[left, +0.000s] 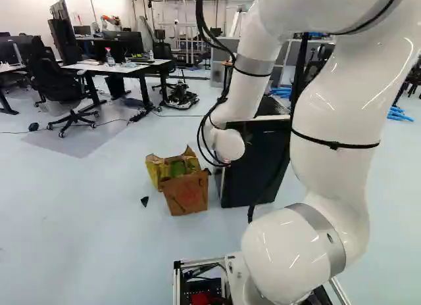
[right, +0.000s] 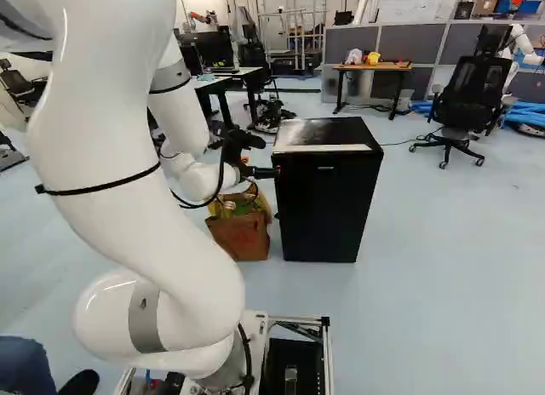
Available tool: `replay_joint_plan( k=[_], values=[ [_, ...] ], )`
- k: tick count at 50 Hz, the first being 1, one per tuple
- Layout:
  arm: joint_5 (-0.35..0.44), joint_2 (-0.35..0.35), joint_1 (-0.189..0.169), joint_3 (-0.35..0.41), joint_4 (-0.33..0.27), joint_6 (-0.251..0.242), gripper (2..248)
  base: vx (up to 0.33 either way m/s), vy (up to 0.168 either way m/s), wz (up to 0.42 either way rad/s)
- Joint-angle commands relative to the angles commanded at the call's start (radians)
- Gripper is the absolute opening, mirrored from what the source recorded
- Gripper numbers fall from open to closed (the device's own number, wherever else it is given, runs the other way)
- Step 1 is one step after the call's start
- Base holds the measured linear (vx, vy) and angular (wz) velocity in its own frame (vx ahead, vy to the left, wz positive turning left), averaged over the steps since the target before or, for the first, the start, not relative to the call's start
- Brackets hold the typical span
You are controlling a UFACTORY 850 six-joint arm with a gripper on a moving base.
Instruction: Grab a drink from the fridge
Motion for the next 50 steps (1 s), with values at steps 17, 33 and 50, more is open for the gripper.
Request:
replay_joint_plan(
  k=[17,33,50],
  values=[
    [0.071,-0.082,0.03,-0.045,0.132,0.0,247,0.0,0.0,0.0],
    [0.125,-0.162,0.055,-0.093,0.232,0.0,247,0.0,0.0,0.0],
    [0.158,-0.2,0.08,-0.137,0.306,0.0,247,0.0,0.0,0.0]
  ],
)
